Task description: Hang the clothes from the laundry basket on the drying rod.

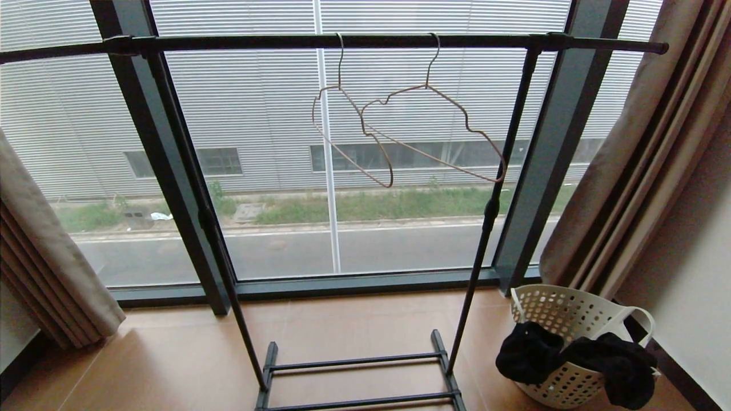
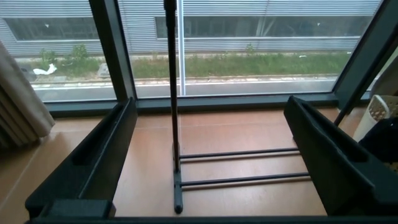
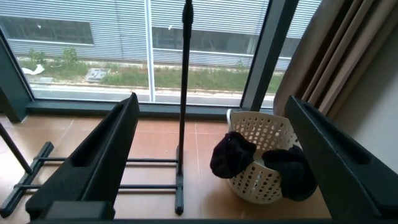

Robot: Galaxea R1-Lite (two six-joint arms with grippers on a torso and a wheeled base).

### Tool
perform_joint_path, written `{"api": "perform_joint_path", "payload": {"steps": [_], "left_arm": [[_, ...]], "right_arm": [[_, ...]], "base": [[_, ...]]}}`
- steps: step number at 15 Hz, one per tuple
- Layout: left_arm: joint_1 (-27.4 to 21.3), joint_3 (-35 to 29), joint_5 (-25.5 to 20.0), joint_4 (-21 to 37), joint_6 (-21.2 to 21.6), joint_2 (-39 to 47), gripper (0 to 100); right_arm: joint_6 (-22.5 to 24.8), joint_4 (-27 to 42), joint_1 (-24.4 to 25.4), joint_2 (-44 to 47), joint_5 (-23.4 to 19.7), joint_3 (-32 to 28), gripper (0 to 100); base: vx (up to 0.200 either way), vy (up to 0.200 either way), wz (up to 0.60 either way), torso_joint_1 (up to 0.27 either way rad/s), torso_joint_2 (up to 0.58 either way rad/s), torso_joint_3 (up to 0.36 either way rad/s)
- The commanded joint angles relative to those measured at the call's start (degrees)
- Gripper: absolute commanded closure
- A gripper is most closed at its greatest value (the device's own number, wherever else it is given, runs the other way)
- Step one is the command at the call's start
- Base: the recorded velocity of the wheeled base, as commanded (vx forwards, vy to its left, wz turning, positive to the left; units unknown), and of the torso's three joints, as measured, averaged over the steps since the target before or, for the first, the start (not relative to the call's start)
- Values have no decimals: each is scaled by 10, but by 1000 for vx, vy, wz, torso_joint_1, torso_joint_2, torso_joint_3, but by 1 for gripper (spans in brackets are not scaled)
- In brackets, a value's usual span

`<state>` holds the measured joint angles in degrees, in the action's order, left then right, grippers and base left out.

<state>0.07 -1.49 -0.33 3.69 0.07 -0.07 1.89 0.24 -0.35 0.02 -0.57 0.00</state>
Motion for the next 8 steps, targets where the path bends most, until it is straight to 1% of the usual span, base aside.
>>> {"api": "perform_joint_path", "payload": {"steps": [1, 6, 7, 8], "left_arm": [[0, 0, 0, 0, 0, 1, 0], [0, 0, 0, 0, 0, 1, 0], [0, 0, 0, 1, 0, 1, 0], [0, 0, 0, 1, 0, 1, 0]], "right_arm": [[0, -1, 0, 0, -1, 0, 0], [0, 0, -1, 0, -2, 0, 0], [0, 0, 0, 0, -2, 0, 0], [0, 0, 0, 0, -2, 0, 0]], "base": [[0, 0, -600, -51, 144, 71], [0, 0, -600, -9, 29, 22], [0, 0, 0, 0, 0, 0], [0, -200, 0, 2, -2, 2]]}}
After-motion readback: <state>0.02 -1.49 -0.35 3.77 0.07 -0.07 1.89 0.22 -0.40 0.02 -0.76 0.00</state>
